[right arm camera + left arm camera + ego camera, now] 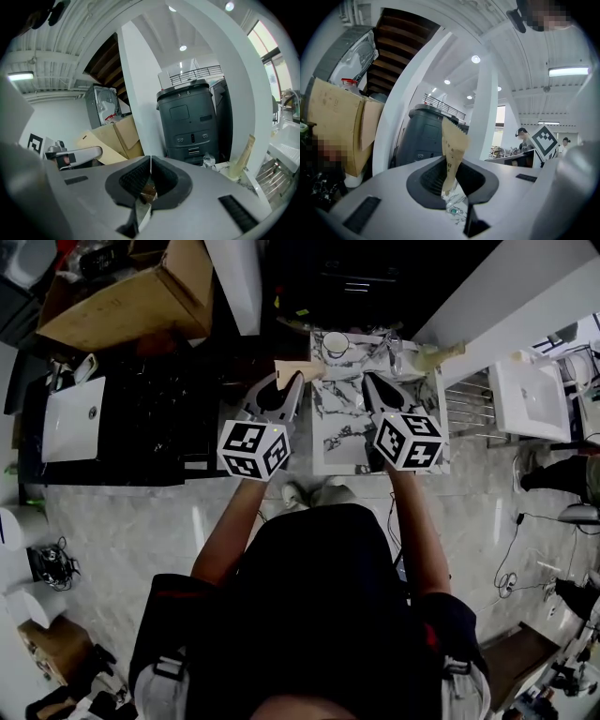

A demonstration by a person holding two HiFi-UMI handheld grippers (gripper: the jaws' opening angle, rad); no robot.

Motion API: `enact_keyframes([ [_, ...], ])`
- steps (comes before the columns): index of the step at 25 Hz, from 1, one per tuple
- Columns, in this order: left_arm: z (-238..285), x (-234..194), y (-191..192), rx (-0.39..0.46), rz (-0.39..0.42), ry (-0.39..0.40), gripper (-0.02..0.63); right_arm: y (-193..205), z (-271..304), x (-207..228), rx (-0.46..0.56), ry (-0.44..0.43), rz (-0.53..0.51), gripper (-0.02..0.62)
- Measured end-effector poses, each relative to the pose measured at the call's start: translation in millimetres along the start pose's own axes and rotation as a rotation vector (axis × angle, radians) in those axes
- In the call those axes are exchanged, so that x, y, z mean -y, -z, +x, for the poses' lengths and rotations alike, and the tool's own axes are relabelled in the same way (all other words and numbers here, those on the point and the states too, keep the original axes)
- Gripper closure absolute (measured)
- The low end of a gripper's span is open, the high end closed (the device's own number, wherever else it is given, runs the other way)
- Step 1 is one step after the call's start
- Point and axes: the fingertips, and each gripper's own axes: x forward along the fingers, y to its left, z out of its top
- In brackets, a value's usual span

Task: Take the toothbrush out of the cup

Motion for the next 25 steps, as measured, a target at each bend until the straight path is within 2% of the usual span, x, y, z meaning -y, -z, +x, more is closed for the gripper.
enact_keyframes([
  [8,-1,13,8,-0.002,-0.046,0.051,0.549,3,-11,5,0.011,0.033,0.011,0.560],
  [14,11,34,17,-0.020,-0.050,0.081,0.549,-1,-17,20,0.022,0.038,0.022,0.560],
  [25,61,82,25,-0.031,-0.046,0.049,0.549,-7,-38,89,0.021,0.024,0.055,0.560],
])
